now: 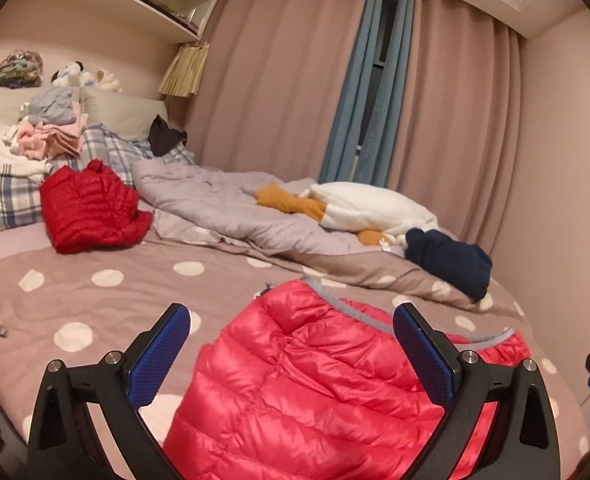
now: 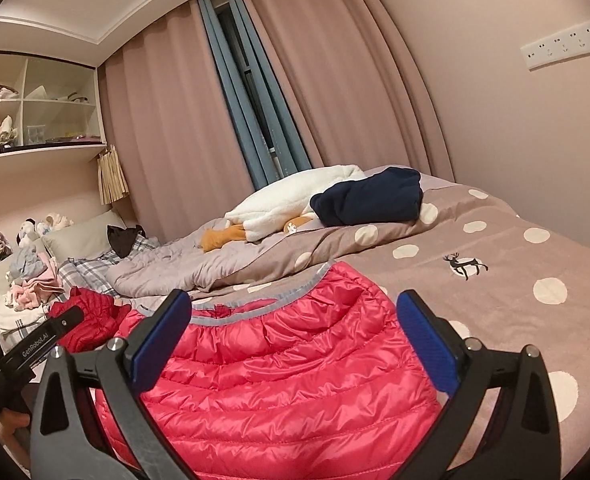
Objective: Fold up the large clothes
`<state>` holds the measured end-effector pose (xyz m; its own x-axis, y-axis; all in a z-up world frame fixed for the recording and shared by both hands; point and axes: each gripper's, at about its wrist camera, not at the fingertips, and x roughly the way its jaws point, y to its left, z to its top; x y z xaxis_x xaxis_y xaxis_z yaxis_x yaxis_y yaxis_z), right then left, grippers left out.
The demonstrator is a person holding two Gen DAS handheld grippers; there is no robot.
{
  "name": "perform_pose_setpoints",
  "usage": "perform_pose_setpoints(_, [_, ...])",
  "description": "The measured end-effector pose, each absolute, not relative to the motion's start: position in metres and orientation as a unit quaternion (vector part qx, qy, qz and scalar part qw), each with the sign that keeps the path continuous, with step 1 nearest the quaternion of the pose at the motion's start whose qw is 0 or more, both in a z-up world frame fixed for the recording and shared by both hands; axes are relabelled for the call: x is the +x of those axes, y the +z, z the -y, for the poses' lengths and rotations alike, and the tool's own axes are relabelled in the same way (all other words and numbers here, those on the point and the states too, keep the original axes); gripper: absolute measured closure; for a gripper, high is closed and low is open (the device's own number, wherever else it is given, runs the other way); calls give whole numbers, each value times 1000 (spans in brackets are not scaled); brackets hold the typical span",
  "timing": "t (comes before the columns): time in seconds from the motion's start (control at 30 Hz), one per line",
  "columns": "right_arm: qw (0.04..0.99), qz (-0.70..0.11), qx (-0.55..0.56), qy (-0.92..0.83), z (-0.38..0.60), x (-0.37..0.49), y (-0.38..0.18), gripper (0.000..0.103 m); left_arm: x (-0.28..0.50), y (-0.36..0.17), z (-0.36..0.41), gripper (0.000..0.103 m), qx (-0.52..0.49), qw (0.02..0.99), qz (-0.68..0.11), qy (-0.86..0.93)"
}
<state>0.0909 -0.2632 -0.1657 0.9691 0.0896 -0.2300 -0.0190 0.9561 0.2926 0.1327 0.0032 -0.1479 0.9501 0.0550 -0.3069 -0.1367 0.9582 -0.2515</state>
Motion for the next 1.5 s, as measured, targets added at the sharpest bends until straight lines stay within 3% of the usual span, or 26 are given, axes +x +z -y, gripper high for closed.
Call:
perform_pose_setpoints(0.5, [973,-181,131,58,244,133,-192,0,154,-172,8,3,-132,979,-154,-8])
perform_pose_setpoints(0.67, [969,-211,124,47,243,153,-212,0,174,-199,15,22,-112,973,-200,6])
perform_pose_setpoints(0.97, [944,-315,91,24,246,197,-276,2,202,-247,27,22,-87,963,-256,17])
perform_pose_setpoints(1.13, [946,-313,81,20,247,199,-291,1,204,-257,41,22,-41,965,-259,28])
perform_pose_setpoints(1.5, [942,-324,81,21,247,206,-297,0,209,-263,33,21,-56,960,-273,13])
